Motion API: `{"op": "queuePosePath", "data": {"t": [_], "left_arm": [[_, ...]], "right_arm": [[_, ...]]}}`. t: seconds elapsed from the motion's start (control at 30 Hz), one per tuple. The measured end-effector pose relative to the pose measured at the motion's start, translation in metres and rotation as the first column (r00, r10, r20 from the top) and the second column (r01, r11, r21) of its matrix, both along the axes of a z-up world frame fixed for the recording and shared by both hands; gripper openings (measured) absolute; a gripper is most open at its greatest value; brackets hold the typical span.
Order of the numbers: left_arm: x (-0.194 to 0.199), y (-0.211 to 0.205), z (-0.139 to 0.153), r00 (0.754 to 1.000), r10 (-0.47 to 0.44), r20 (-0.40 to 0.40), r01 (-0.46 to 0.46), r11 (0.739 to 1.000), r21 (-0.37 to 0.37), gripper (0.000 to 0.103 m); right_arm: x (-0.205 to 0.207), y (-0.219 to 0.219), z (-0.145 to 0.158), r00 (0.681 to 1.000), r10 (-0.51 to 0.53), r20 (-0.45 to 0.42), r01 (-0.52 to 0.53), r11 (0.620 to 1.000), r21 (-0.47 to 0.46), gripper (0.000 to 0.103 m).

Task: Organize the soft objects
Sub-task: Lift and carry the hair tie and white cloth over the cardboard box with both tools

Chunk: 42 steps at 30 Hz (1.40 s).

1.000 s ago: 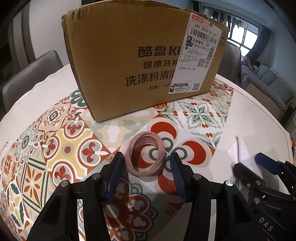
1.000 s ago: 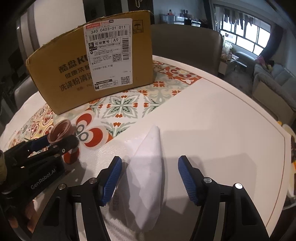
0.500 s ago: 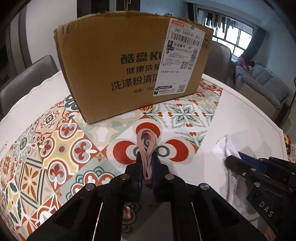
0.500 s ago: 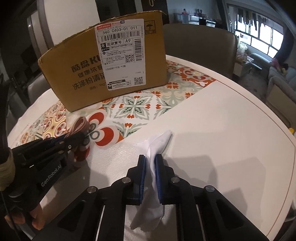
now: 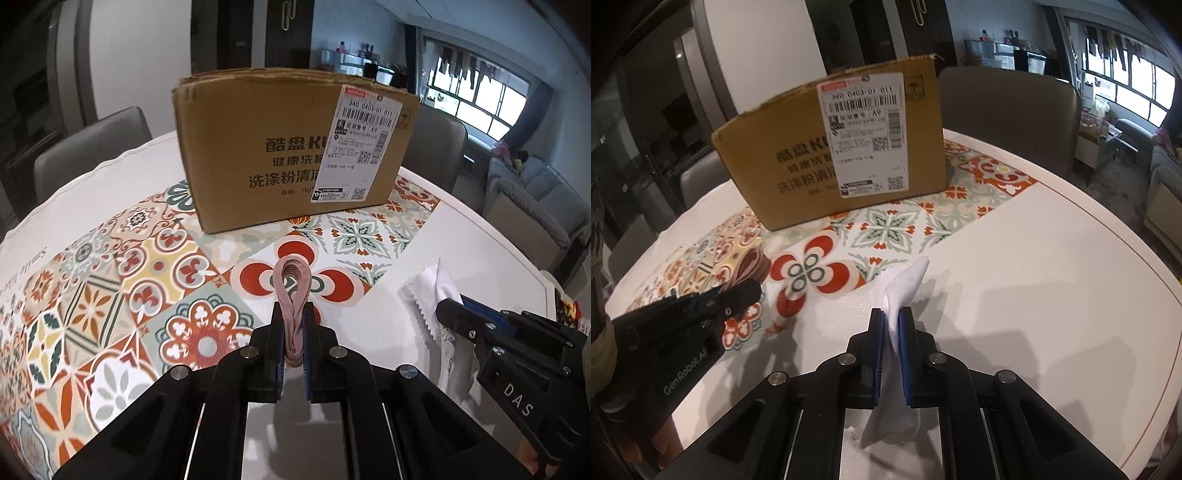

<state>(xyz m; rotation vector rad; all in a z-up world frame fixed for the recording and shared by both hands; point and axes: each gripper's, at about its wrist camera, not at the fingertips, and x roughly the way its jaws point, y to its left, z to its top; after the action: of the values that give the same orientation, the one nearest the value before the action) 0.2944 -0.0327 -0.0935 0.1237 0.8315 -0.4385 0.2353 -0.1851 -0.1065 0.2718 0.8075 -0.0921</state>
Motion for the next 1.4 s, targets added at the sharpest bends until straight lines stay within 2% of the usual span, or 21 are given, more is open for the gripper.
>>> {"op": "queuePosePath", "data": {"t": [0.53, 0.93, 1.4], "left_arm": [[-0.045, 0.01, 0.041, 0.996, 0.084, 0.038, -0.082, 0.995, -0.052, 0.01], [-0.063, 0.003, 0.083, 0.985, 0.107, 0.137, -0.097, 0.993, -0.073, 0.01], [-0.056, -0.011, 0.131, 0.963, 0.105, 0.249, -0.078, 0.99, -0.113, 0.01]], "right_arm": [[-0.031, 0.0, 0.042, 0.991, 0.06, 0.117, -0.06, 0.998, -0.007, 0.01], [-0.043, -0.006, 0.082, 0.967, 0.114, 0.229, -0.105, 0.993, -0.05, 0.01], [-0.033, -0.024, 0.12, 0.936, 0.128, 0.327, -0.123, 0.992, -0.035, 0.01]]}}
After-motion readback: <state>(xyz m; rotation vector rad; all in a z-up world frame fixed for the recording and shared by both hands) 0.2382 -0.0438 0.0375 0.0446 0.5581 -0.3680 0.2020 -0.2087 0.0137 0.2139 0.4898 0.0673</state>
